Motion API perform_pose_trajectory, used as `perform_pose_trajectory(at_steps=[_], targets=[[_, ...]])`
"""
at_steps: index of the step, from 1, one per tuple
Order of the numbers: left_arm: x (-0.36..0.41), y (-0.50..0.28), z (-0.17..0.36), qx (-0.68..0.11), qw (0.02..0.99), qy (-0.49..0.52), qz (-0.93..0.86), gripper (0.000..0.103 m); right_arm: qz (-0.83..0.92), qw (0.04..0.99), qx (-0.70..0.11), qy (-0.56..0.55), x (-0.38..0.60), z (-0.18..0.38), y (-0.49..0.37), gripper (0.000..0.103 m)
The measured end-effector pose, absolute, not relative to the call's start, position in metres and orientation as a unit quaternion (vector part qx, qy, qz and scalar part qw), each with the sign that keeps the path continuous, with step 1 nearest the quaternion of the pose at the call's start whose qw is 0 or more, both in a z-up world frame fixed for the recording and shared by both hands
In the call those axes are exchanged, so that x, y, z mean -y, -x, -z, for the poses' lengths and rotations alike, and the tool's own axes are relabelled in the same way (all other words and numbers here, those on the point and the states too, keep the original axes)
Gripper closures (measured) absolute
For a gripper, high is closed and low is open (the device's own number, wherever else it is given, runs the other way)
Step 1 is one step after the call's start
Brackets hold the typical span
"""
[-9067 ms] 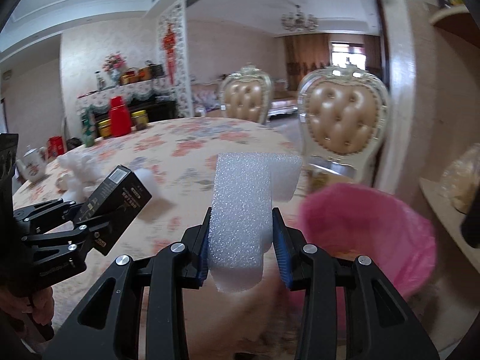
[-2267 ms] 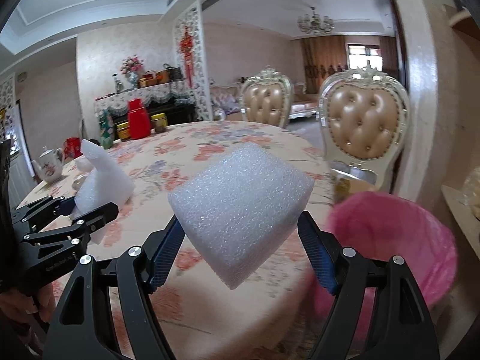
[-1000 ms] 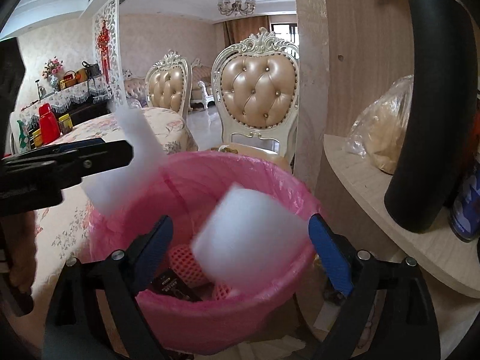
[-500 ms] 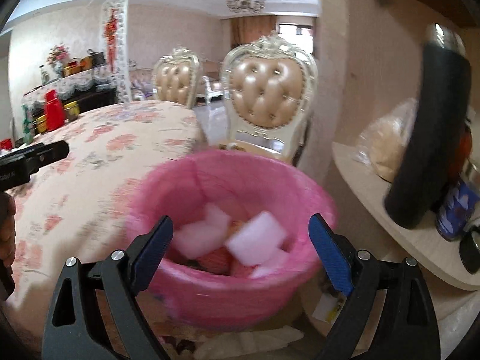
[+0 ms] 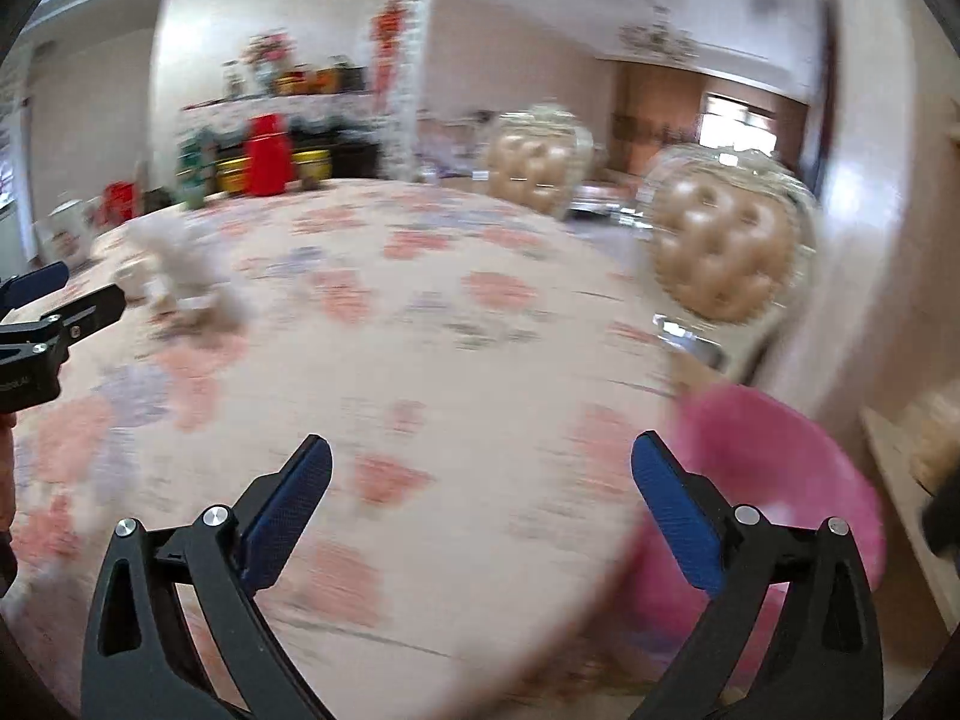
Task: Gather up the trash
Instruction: 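Return both tools to the table and grasp the white tissue with the right gripper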
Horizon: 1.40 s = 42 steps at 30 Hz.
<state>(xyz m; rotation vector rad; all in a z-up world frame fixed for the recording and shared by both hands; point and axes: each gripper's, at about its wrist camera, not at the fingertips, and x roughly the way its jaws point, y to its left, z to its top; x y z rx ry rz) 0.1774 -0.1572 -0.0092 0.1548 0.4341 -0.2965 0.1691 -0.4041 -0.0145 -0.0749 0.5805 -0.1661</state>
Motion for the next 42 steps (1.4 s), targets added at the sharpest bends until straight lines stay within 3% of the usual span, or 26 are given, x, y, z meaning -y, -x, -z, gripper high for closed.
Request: perform_pose_trajectory(at_steps=[11, 23, 26, 34, 42], targets=[[0.009, -0.211, 0.019, -0.255, 0.966, -0.036, 0.027, 0.005, -0.04, 0.948, -0.311, 0.05, 0.286, 0.019, -0.252, 0.009], [-0.029, -0.292, 0.011, -0.265, 0.964, -0.001, -0.036, 0.005, -0.095, 0.942, -0.32, 0.048, 0.235, 0.021, -0.333, 0.01], [-0.03, -0.31, 0.017, -0.26, 0.964, -0.004, -0.052, 0.005, -0.124, 0.936, -0.326, 0.051, 0.221, 0.026, -0.354, 0.022], [-0.047, -0.321, 0.04, -0.263, 0.962, -0.011, -0.069, 0.005, -0.138, 0.919, -0.364, 0.069, 0.195, 0.035, -0.413, 0.041], [-0.045, -0.321, 0.039, -0.257, 0.964, -0.012, -0.064, 0.005, -0.126, 0.899, -0.41, 0.09, 0.175, 0.065, -0.434, 0.045]])
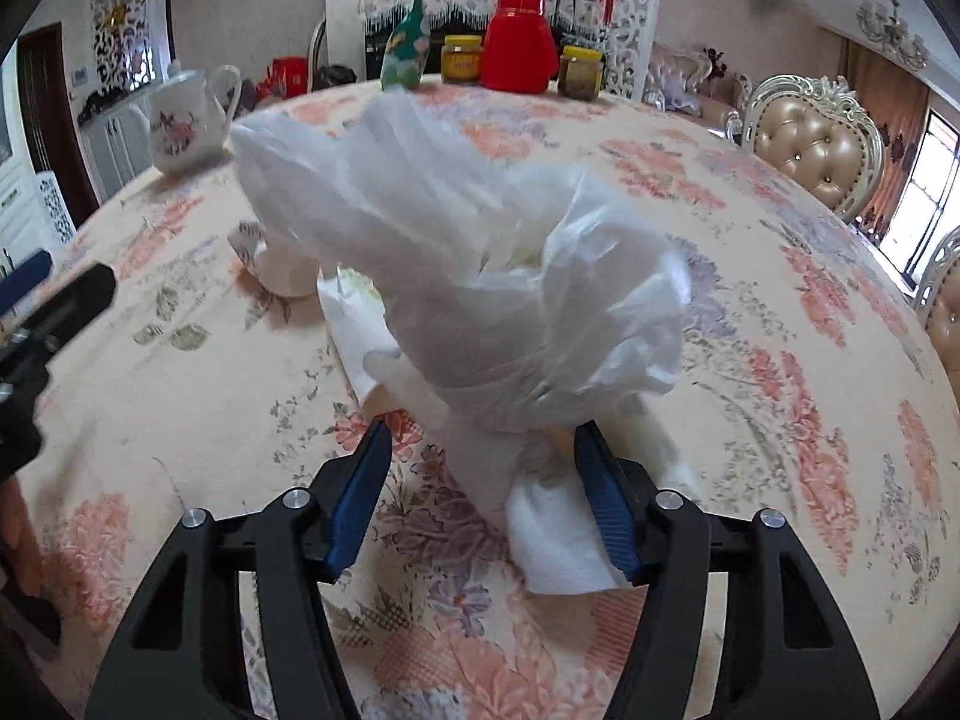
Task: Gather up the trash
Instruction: 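Return both tools to the table and grasp the white tissue with the right gripper, then grasp the folded white paper napkin with the left gripper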
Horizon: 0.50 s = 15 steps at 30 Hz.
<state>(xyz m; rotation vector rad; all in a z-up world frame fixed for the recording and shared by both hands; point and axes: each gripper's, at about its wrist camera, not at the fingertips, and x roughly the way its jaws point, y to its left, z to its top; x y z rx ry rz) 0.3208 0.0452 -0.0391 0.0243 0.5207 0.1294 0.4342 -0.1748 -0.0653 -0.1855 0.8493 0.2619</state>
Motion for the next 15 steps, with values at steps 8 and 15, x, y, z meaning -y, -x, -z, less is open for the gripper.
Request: perform_pose_trajectory(at_steps=[8, 15], targets=[[-0.047, -0.321, 0.04, -0.267, 0.962, 0.011, -0.048, 0.005, -0.113, 0.906, -0.397, 0.097, 0.183, 0.058, -0.405, 0.069], [-0.041, -0.314, 0.04, -0.262, 0.965, 0.018, -0.025, 0.005, -0.08, 0.918, -0.38, 0.083, 0.218, 0.051, -0.357, 0.069]])
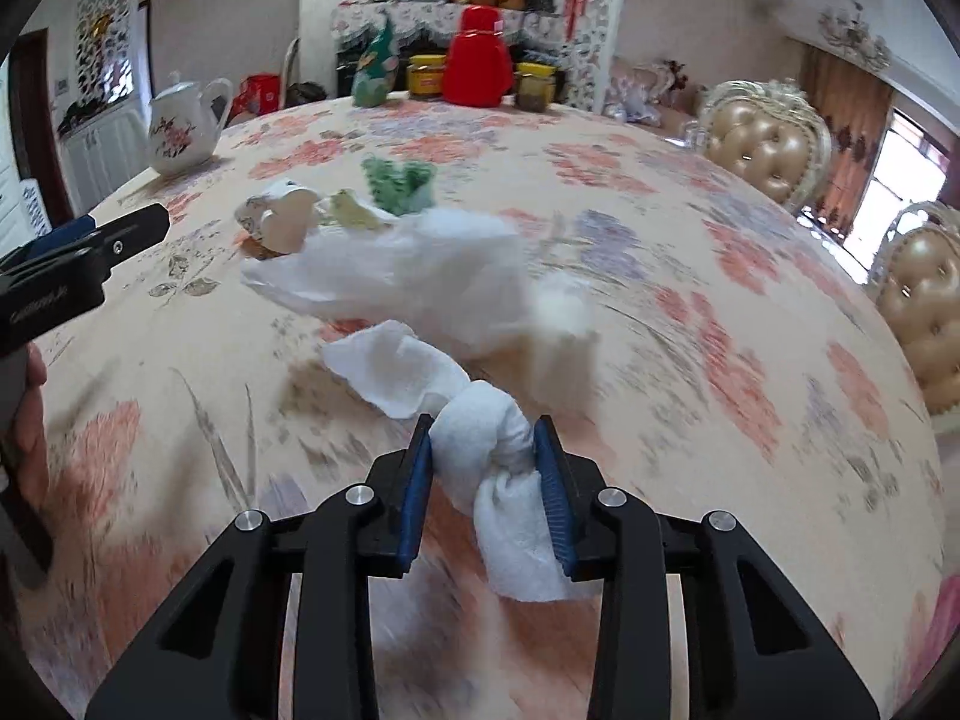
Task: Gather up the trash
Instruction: 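Grasp the folded white paper napkin with the left gripper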
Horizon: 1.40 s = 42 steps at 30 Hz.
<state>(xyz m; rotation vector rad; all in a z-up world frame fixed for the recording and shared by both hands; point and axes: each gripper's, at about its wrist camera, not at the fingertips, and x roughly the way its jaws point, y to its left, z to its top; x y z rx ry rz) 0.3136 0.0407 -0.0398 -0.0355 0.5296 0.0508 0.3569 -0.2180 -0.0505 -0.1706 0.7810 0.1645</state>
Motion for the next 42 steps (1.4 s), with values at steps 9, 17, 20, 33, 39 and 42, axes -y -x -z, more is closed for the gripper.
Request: perform_pose_trajectory(at_steps=[9, 17, 20, 33, 39, 42], targets=[[0.017, -0.303, 0.032, -0.271, 0.962, -0.009, 0.031, 0.005, -0.05, 0.927, -0.365, 0.065, 0.27, 0.043, -0.32, 0.069], [0.08, -0.312, 0.029, -0.294, 0.952, -0.033, 0.077, 0.005, -0.045, 0.929, -0.363, 0.051, 0.296, 0.045, -0.312, 0.069], [0.097, -0.326, 0.036, -0.317, 0.943, -0.034, 0.093, 0.007, -0.039, 0.93, -0.362, 0.043, 0.308, 0.045, -0.308, 0.069], [0.126, -0.366, 0.08, -0.403, 0.908, -0.031, 0.11, 0.103, -0.021, 0.933, -0.358, 0.003, 0.348, 0.044, -0.292, 0.069], [0.103, -0.319, 0.055, -0.353, 0.927, -0.014, 0.126, 0.103, -0.032, 0.935, -0.353, 0.001, 0.342, 0.043, -0.288, 0.069], [0.09, -0.302, 0.045, -0.343, 0.928, -0.005, 0.144, 0.103, -0.04, 0.936, -0.351, 0.002, 0.337, 0.043, -0.286, 0.069]])
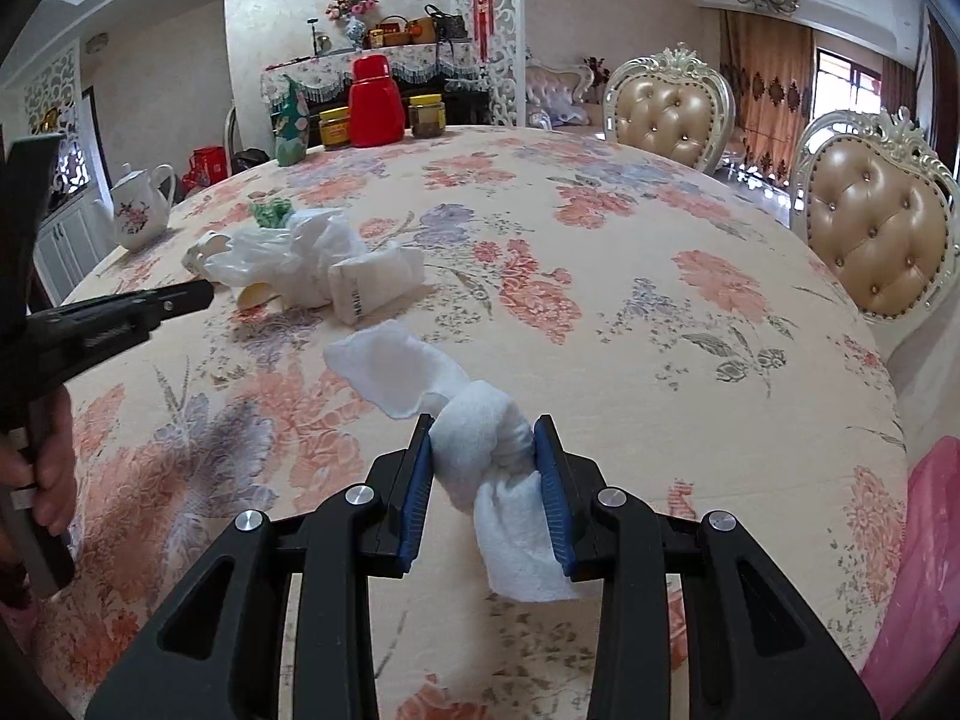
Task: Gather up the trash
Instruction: 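Grasp the folded white paper napkin with the left gripper, then carry the napkin with the left gripper while the right carries the tissue to the bin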
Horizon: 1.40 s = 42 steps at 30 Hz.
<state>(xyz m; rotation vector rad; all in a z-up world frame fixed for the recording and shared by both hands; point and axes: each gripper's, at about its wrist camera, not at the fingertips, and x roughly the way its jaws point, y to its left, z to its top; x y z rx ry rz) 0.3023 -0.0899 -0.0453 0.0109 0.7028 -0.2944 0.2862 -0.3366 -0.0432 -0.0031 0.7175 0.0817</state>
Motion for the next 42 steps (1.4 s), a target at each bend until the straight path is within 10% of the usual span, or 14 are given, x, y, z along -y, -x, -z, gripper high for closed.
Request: perform_pose_trajectory(at_steps=[1, 4, 5, 15, 26, 29, 42], targets=[[0.09, -0.302, 0.043, -0.342, 0.928, -0.008, 0.149, 0.098, -0.042, 0.936, -0.35, 0.002, 0.335, 0.043, -0.286, 0.069], [0.093, -0.308, 0.034, -0.32, 0.938, -0.021, 0.128, 0.012, -0.047, 0.935, -0.35, 0.001, 0.33, 0.043, -0.287, 0.069], [0.093, -0.311, 0.031, -0.308, 0.943, -0.013, 0.124, 0.011, -0.047, 0.936, -0.35, 0.001, 0.33, 0.043, -0.287, 0.069], [0.153, -0.335, 0.062, -0.379, 0.908, -0.033, 0.174, 0.048, -0.017, 0.935, -0.353, -0.017, 0.365, 0.044, -0.299, 0.069], [0.192, -0.408, 0.086, -0.423, 0.893, -0.043, 0.148, 0.05, -0.016, 0.934, -0.354, -0.04, 0.388, 0.045, -0.305, 0.069], [0.199, -0.412, 0.088, -0.428, 0.891, -0.048, 0.144, 0.078, -0.015, 0.935, -0.352, -0.041, 0.39, 0.045, -0.303, 0.069], [0.139, -0.287, 0.05, -0.339, 0.929, -0.009, 0.149, 0.081, -0.037, 0.937, -0.346, -0.025, 0.369, 0.042, -0.273, 0.069]])
